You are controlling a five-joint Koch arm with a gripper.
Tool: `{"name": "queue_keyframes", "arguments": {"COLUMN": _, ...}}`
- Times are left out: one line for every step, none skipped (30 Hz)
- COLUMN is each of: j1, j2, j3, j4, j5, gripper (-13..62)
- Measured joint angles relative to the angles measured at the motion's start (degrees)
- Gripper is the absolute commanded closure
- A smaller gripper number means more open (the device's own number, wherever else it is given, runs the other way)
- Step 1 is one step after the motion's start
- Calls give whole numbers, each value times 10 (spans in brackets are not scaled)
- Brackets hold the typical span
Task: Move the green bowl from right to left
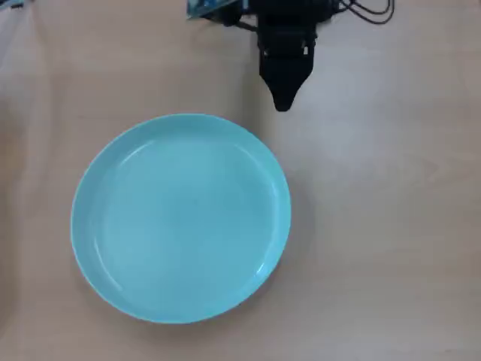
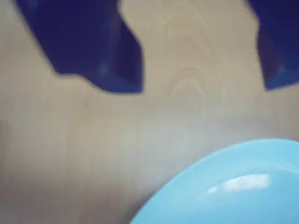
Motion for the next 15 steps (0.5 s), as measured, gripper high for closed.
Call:
{"name": "queue_keyframes", "arguments": {"j1": 1, "j2": 0, "j3": 0, "j4": 0, "j5": 18, "gripper": 242}}
{"name": "queue_keyframes", "arguments": {"j1": 2, "j2": 0, "j3": 0, "j4": 0, "j5": 39, "gripper": 242}}
{"name": "queue_keyframes", "arguments": {"j1": 6, "j2": 0, "j3": 1, "j4": 0, "j5": 61, "gripper": 242}}
{"name": "queue_keyframes", "arguments": {"j1": 12, "j2": 0, "j3": 0, "j4": 0, "j5": 80, "gripper": 243}}
{"name": "queue_keyframes", "arguments": {"j1": 24, "j2": 0, "j3": 0, "j4": 0, "j5": 99, "gripper": 243}}
{"name": "queue_keyframes", "arguments": {"j1": 38, "j2": 0, "j3": 0, "j4": 1, "j5": 115, "gripper": 243}}
{"name": "queue_keyframes", "arguments": {"j1": 52, "j2": 0, "j3": 0, "j4": 2, "j5": 128, "gripper": 243}}
{"name": "queue_keyframes", "arguments": {"j1": 67, "j2": 0, "j3": 0, "j4": 4, "j5": 140, "gripper": 243}}
{"name": "queue_keyframes", "arguments": {"j1": 82, "j2": 0, "j3": 1, "j4": 5, "j5": 150, "gripper": 243}}
{"name": "queue_keyframes", "arguments": {"j1": 96, "j2": 0, "j3": 4, "j4": 7, "j5": 162, "gripper": 243}}
{"name": "queue_keyframes", "arguments": {"j1": 111, "j2": 0, "j3": 18, "j4": 8, "j5": 174, "gripper": 243}}
{"name": "queue_keyframes", "arguments": {"j1": 125, "j2": 0, "j3": 35, "j4": 9, "j5": 190, "gripper": 243}}
{"name": "queue_keyframes", "arguments": {"j1": 140, "j2": 0, "j3": 56, "j4": 9, "j5": 206, "gripper": 243}}
{"name": "queue_keyframes", "arguments": {"j1": 149, "j2": 0, "j3": 75, "j4": 9, "j5": 222, "gripper": 243}}
{"name": "queue_keyframes", "arguments": {"j1": 152, "j2": 0, "j3": 87, "j4": 9, "j5": 237, "gripper": 243}}
